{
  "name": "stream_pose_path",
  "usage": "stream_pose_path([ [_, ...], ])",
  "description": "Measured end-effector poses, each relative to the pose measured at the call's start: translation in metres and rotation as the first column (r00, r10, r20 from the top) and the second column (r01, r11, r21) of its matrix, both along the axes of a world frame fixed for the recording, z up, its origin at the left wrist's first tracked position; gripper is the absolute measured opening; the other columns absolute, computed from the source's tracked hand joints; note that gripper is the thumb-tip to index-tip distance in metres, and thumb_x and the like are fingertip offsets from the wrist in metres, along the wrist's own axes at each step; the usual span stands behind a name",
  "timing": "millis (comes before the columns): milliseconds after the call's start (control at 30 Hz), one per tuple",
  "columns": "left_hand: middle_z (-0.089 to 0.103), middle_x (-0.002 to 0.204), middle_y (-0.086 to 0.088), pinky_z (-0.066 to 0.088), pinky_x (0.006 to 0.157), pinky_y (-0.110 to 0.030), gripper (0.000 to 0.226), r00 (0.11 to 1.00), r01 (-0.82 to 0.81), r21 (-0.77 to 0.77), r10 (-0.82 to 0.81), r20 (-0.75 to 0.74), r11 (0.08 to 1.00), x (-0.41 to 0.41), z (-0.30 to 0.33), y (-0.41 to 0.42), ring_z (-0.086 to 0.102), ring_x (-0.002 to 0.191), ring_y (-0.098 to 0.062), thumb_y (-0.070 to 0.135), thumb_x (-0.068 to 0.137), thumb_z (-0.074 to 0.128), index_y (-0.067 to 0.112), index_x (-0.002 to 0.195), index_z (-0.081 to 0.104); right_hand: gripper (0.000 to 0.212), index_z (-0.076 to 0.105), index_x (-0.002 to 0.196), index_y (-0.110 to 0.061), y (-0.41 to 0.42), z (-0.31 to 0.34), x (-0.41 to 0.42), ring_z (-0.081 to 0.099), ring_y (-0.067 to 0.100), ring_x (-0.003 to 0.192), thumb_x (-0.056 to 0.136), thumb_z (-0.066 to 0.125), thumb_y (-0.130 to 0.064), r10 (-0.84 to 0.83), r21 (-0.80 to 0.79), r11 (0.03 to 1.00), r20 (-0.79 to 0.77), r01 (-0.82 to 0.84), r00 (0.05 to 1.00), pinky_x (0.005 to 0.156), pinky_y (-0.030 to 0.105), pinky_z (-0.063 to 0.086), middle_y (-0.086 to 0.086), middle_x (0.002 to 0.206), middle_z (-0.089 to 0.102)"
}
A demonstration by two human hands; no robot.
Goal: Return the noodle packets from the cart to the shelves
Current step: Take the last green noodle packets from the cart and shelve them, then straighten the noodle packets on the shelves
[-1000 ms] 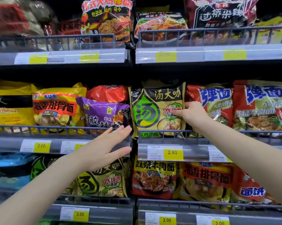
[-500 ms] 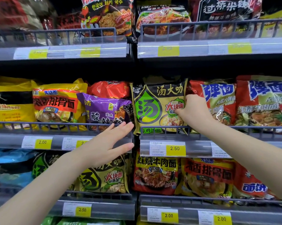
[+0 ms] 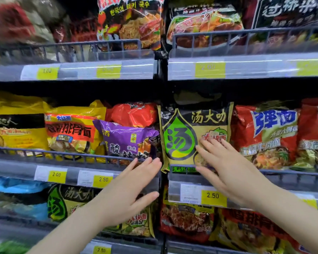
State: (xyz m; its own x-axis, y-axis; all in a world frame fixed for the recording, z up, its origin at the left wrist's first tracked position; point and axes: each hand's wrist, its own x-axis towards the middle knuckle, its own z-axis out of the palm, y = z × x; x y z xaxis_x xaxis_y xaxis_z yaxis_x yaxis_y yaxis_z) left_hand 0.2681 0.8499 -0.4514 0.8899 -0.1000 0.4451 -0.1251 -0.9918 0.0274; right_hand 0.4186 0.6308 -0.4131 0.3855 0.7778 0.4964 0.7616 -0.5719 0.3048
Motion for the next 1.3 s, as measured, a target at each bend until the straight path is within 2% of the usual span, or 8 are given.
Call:
stream_pose_path([
  [267,-0.015,0.150,0.028,-0.017,0.109,-0.013,0.071,0.974,-0.041,-0.016,0.036,-0.224,0.999,-0.010,0.033,-0.007,-0.017,0.136,0.011,0.064,0.086,0.013,0.034,0.147,-0.009,0.073,0.059,0.129,-0.016,-0.015,0.008,-0.004,0.055,0.021,0.124,0.095,0.009,-0.058,-0.122,-0.154,0.983,-0.160,0.097,0.980,0.107,0.029,0.012,0.003,0.137,0.055],
  [400,0.029,0.150,0.017,0.009,0.114,-0.021,0.072,0.928,-0.140,0.118,0.172,-0.331,0.983,-0.016,0.056,-0.012,0.025,0.136,0.004,0.065,0.089,0.008,0.026,0.146,0.026,0.079,0.068,0.118,-0.013,-0.020,0.015,-0.008,0.063,0.023,0.113,0.095,0.006,-0.057,-0.188,-0.332,0.939,-0.278,0.089,0.942,0.106,0.031,0.011,0.004,0.125,0.065],
  [500,0.003,0.157,0.012,-0.010,0.113,-0.023,0.093,0.905,-0.061,0.032,0.069,-0.420,0.998,-0.014,0.073,-0.018,-0.001,0.142,-0.002,0.074,0.071,0.003,0.023,0.150,0.002,0.081,0.072,0.111,-0.014,-0.025,0.027,-0.019,0.068,0.021,0.104,0.094,0.005,-0.056,-0.182,-0.358,0.932,-0.344,0.051,0.921,0.104,0.032,0.013,0.002,0.115,0.070],
  [733,0.006,0.158,0.003,0.000,0.116,-0.031,0.115,0.775,-0.062,0.028,0.066,-0.629,0.998,-0.022,0.144,-0.047,0.005,0.144,-0.011,0.079,0.052,-0.003,0.019,0.150,0.005,0.089,0.078,0.083,-0.034,-0.060,0.071,-0.032,0.072,0.005,0.075,0.088,-0.008,-0.056,-0.127,-0.380,0.924,-0.377,-0.029,0.917,0.062,0.021,0.057,-0.014,0.092,0.075],
  [867,0.054,0.132,0.017,0.039,0.101,-0.021,0.079,0.803,-0.016,0.027,0.029,-0.596,0.999,-0.036,0.198,-0.066,0.050,0.119,0.003,0.067,0.087,0.000,0.029,0.129,0.055,0.082,0.049,0.137,-0.015,-0.085,0.150,-0.068,0.046,0.016,0.132,0.093,-0.008,-0.054,-0.235,-0.463,0.886,-0.447,0.002,0.863,0.108,0.030,0.036,0.003,0.145,0.047],
  [967,0.031,0.151,0.007,0.019,0.113,-0.026,0.044,0.821,0.007,0.055,0.025,-0.571,0.998,-0.041,0.221,-0.086,0.030,0.137,-0.007,0.032,0.102,0.025,0.021,0.144,0.032,0.049,0.013,0.152,-0.015,-0.104,0.167,-0.071,0.008,0.022,0.147,0.104,0.025,-0.020,-0.332,-0.531,0.846,-0.597,-0.050,0.730,0.119,0.039,0.006,0.003,0.161,0.006],
  [1100,0.021,0.155,-0.005,0.011,0.115,-0.031,0.048,0.704,-0.046,-0.001,0.031,-0.709,0.999,-0.039,0.255,-0.121,0.021,0.142,-0.018,0.026,0.102,0.030,0.011,0.147,0.021,0.053,0.009,0.152,-0.012,-0.130,0.192,-0.081,0.010,0.019,0.147,0.103,0.029,-0.021,-0.390,-0.466,0.884,-0.698,0.033,0.601,0.118,0.032,0.008,0.004,0.161,0.005],
  [1300,0.014,0.157,0.001,0.016,0.117,-0.032,0.104,0.643,0.043,-0.073,-0.083,-0.761,0.996,-0.030,0.268,-0.163,0.018,0.143,-0.017,0.083,0.067,0.016,0.020,0.149,0.014,0.061,0.018,0.151,-0.016,-0.185,0.227,-0.101,0.017,0.027,0.145,0.099,0.042,-0.035,-0.444,-0.471,0.878,-0.730,0.087,0.520,0.116,0.039,0.017,0.005,0.160,0.013],
])
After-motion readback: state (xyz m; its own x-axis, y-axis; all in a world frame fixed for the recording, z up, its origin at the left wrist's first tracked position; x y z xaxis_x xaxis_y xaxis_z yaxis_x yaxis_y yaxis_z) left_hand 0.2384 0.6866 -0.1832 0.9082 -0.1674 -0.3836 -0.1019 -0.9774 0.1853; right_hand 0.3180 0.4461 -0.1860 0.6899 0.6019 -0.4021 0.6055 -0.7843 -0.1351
